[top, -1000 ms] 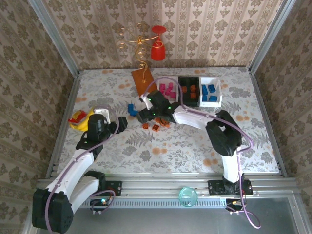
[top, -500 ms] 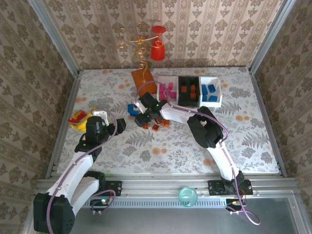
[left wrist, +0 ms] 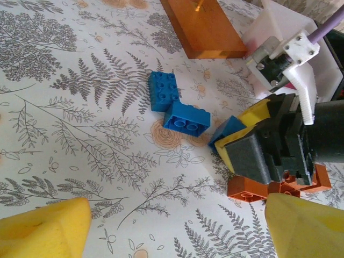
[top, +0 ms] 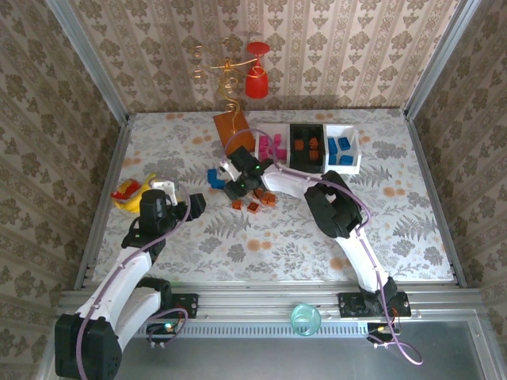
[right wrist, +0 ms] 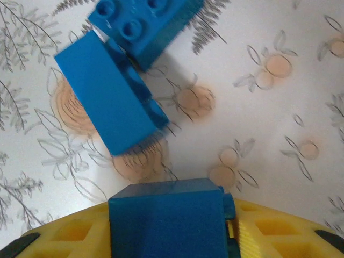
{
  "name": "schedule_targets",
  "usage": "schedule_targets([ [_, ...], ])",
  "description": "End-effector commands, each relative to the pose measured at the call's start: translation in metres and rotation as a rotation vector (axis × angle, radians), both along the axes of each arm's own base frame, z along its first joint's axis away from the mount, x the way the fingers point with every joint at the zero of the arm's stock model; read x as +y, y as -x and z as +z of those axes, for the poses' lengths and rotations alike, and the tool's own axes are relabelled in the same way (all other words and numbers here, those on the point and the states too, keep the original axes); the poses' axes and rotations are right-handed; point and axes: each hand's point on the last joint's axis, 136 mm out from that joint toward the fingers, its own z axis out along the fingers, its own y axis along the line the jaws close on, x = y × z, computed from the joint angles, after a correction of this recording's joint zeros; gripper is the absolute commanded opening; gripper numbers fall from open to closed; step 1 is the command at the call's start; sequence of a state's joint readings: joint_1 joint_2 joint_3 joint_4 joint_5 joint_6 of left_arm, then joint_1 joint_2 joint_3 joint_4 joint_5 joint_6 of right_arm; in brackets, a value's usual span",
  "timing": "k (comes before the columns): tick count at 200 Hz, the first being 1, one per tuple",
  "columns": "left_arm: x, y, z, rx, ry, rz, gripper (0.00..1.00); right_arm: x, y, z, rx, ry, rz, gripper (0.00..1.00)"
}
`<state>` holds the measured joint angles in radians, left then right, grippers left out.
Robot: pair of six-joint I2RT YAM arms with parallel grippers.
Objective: Sort the legos into containers by color
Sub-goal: Pick up the lego from the center of the table, then place the lego in the container.
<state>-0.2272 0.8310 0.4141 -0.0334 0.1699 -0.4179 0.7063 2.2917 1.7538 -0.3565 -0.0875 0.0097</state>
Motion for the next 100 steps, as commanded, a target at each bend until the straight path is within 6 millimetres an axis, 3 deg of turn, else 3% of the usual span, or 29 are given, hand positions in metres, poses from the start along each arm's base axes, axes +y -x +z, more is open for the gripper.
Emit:
schedule_targets([
  [1, -0.007, -0.001, 0.006, -0.006, 0.056, -0.024, 0.85, -0.013, -0.010, 0.065, -0.051, -0.146, -0.058, 0.46],
  [26, -0.019, -0.001, 0.014, -0.021, 0.095, -0.056, 0.84, -0.045, -0.011, 0.102, -0.060, -0.276, -0.138, 0.45],
  [52, -0.035, -0.001, 0.023, -0.044, 0.101, -0.099, 0.84, -0.103, -0.013, 0.129, -0.088, -0.381, -0.268, 0.44],
  [73, -0.057, 0.001, 0.031, -0.067, 0.106, -0.161, 0.85, -0.171, -0.023, 0.135, -0.125, -0.386, -0.456, 0.43],
  [100, -0.091, 0.006, 0.038, -0.089, 0.088, -0.263, 0.85, -0.273, -0.036, 0.132, -0.151, -0.407, -0.769, 0.43],
])
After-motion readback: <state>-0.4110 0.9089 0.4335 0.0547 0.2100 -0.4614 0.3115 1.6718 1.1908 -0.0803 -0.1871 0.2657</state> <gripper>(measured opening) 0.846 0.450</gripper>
